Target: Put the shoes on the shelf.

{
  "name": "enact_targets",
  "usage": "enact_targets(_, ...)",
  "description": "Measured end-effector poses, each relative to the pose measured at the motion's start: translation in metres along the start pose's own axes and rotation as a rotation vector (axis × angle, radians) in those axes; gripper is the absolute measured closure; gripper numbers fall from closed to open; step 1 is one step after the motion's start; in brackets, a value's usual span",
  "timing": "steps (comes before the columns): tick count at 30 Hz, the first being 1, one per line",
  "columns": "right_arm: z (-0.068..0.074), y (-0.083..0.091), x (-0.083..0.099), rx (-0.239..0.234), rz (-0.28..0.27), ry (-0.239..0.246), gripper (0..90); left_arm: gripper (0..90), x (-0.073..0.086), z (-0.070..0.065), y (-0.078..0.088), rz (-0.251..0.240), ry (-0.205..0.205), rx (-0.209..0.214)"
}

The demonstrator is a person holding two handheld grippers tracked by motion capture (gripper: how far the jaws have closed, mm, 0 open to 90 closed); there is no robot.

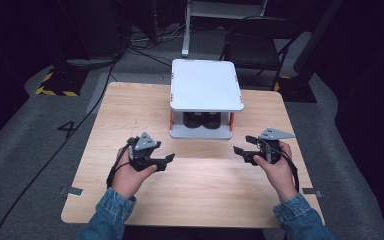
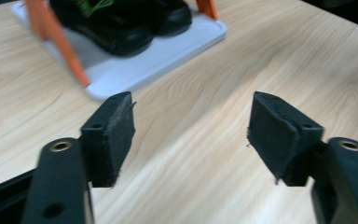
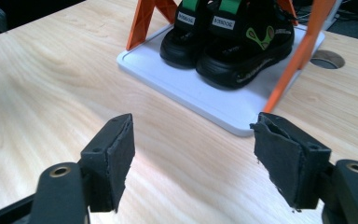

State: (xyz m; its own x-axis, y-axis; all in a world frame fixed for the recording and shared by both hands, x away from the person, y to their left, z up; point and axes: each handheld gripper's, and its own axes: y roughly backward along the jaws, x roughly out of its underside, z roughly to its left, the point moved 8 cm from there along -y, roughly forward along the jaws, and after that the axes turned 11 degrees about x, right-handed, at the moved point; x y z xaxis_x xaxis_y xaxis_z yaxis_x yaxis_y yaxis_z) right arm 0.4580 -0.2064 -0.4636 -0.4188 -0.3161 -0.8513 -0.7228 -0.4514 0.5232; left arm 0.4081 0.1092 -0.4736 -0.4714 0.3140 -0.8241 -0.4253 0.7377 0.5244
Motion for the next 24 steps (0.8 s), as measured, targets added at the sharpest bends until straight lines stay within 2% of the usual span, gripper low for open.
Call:
enact_targets(2, -0.004, 0.008, 0.001, -0.001, -0.012, 0.003, 26.4, 26.4, 0.010, 0.004, 0.014, 0.019, 0.006, -0.025)
enact_targets(5, -0.012, 0.015, 0.006, 0.019, -0.002, 0.041, 23.3, 22.2, 0.027, 0.010, 0.030, 0.055, 0.024, -0.053)
enact_targets(6, -0.015, 0.016, 0.009, 0.020, 0.001, 0.032, 22.9, 21.4, 0.032, 0.013, 0.035, 0.066, 0.034, -0.066)
enact_targets(8, -0.020, 0.018, 0.018, 0.009, 0.027, 0.028, 18.7, 18.7, 0.044, 0.020, 0.044, 0.104, 0.044, -0.087)
enact_targets(9, -0.023, 0.018, 0.024, 0.007, 0.046, 0.039, 16.8, 18.4, 0.051, 0.025, 0.049, 0.139, 0.032, -0.105)
enact_targets(12, -0.034, 0.020, 0.040, 0.042, 0.084, 0.043, 16.6, 18.8, 0.063, 0.037, 0.057, 0.167, 0.029, -0.148)
enact_targets(15, -0.046, 0.020, 0.056, 0.060, 0.113, -0.003, 17.0, 17.8, 0.077, 0.047, 0.058, 0.199, 0.057, -0.142)
enact_targets(18, -0.057, 0.017, 0.075, 0.047, 0.148, -0.033, 21.5, 20.0, 0.093, 0.056, 0.057, 0.299, 0.031, -0.133)
enact_targets(19, -0.062, 0.016, 0.081, 0.050, 0.164, -0.042, 21.4, 20.7, 0.096, 0.060, 0.057, 0.314, 0.030, -0.145)
enact_targets(20, -0.067, 0.016, 0.087, 0.062, 0.173, -0.037, 21.4, 20.3, 0.100, 0.062, 0.057, 0.327, 0.050, -0.139)
enact_targets(24, -0.079, 0.009, 0.103, 0.104, 0.184, -0.028, 21.3, 18.9, 0.105, 0.073, 0.052, 0.301, 0.076, -0.169)
